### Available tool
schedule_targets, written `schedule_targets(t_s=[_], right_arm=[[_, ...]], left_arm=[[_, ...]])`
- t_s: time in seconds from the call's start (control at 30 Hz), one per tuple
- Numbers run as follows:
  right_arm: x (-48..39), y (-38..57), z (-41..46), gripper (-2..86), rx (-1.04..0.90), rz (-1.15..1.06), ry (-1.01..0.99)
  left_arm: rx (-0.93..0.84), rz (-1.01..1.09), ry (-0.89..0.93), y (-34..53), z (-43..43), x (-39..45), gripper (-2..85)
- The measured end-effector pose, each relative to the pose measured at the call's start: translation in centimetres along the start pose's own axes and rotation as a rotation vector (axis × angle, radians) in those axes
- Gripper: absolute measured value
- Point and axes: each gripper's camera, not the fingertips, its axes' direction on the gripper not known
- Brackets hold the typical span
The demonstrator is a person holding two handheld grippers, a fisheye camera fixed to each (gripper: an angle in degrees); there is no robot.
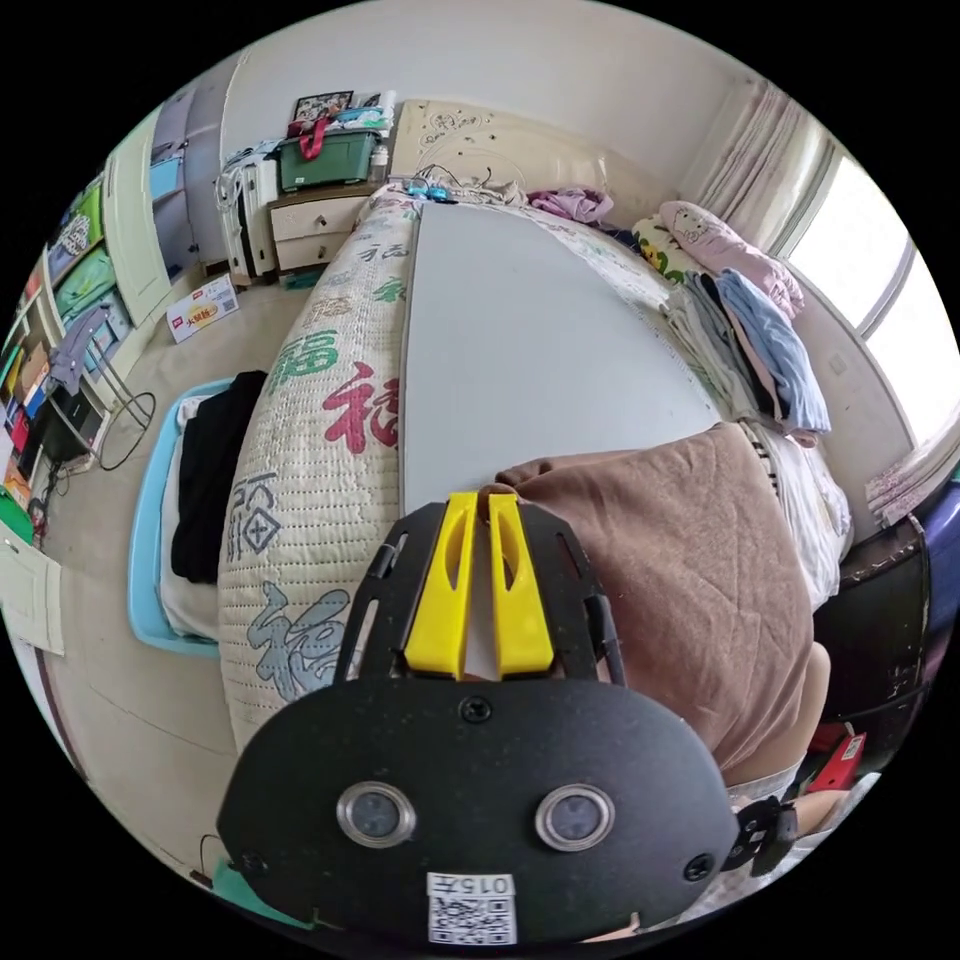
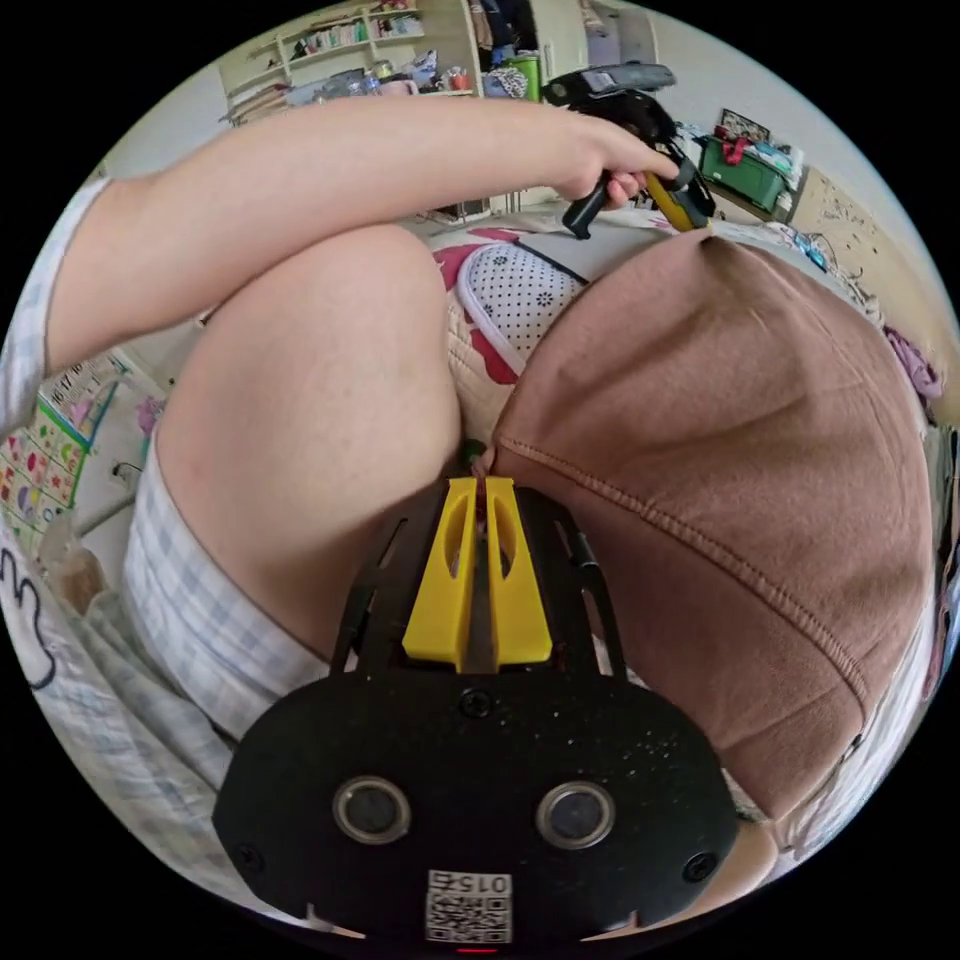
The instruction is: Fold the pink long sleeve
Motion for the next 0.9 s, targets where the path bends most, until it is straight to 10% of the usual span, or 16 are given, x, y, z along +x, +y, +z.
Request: schedule_targets(t_s=[0.3,0.6,0.9], right_arm=[[-2.0,-1.1,2.8,3.9,0.009,-0.049,0.213],[1.0,1.7,-5.2,6.2,0.182,-0.052,-0.071],[19.4,-0.5,-21.8,6.8,0.583,0.290,0.042]], left_arm=[[0.004,-0.087,0.015,0.1,-0.2,-0.8,5.3],[0.160,-0.158,0.040,2.9,-4.7,-2.8,6.9],[0.210,-0.259,0.307,5.9,-5.6,-8.7,10.3]])
